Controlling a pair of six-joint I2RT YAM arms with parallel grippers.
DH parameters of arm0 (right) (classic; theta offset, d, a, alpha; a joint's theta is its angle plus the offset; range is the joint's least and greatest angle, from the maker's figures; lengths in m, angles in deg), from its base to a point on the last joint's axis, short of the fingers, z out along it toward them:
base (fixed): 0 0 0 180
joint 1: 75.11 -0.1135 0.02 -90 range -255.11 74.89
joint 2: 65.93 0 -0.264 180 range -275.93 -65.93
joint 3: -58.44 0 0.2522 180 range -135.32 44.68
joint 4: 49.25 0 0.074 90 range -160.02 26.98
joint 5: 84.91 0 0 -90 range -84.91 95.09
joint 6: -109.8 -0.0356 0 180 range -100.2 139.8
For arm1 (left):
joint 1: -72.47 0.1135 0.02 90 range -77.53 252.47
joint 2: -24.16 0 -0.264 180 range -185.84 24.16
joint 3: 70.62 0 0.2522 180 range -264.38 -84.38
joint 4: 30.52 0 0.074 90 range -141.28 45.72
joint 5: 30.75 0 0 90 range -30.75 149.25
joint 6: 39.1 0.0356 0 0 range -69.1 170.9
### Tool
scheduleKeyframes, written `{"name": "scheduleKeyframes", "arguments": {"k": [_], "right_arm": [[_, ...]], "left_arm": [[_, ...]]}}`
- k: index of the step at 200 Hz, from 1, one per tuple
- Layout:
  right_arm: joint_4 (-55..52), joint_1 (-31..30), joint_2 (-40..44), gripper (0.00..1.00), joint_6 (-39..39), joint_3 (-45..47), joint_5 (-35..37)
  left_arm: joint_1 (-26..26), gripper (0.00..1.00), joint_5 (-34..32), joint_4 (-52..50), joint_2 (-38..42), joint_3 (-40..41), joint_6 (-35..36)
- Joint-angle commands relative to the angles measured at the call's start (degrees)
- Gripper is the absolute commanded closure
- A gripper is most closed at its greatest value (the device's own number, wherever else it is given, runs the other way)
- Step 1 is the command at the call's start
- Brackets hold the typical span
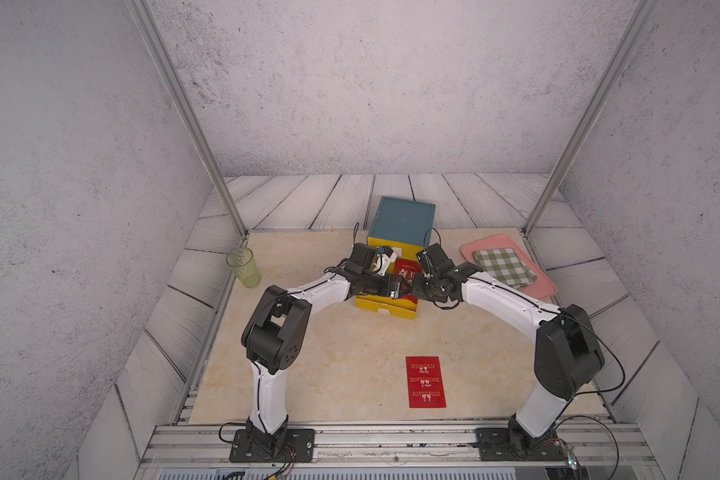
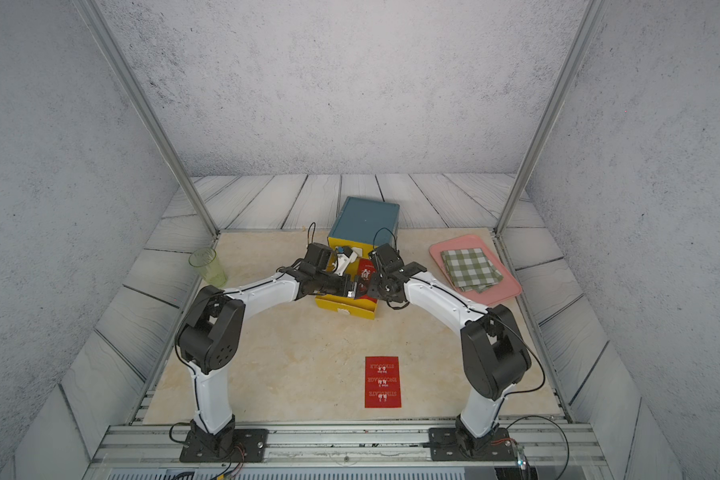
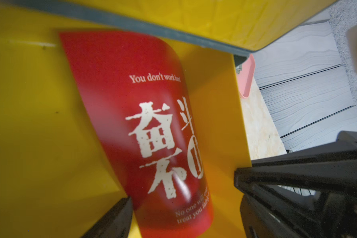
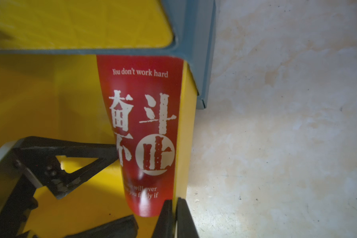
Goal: Take the postcards out of the drawer
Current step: Pick up the postcard from the drawer.
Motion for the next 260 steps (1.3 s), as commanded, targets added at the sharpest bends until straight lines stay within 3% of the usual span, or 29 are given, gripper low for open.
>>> {"name": "scheduleKeyframes", "arguments": {"k": [1,89,190,260], "right_arm": [[1.6,-0.5,-1.2,0.92,1.1,0.7,-2.9],[1.9,-0.4,-1.3,0.92,1.1,0.6,-3.4],[2.7,-0.4,-1.1,0.91,1.3,1.4,-4.3],[3.4,-0.4,-0.7,0.84,1.7,2.0,-5.3]], "left_arm": [[-0.3,0.12,6.3,5.6,-1.6,1.2,-1.9],[0.2,0.12,13.0,13.7,-2.7,2.6,-4.9],[0.3,0.11,11.6,16.6,-0.6,4.9,-5.0],[1.3,0.12,12.5,23.0,0.1,6.9,-8.3]]}}
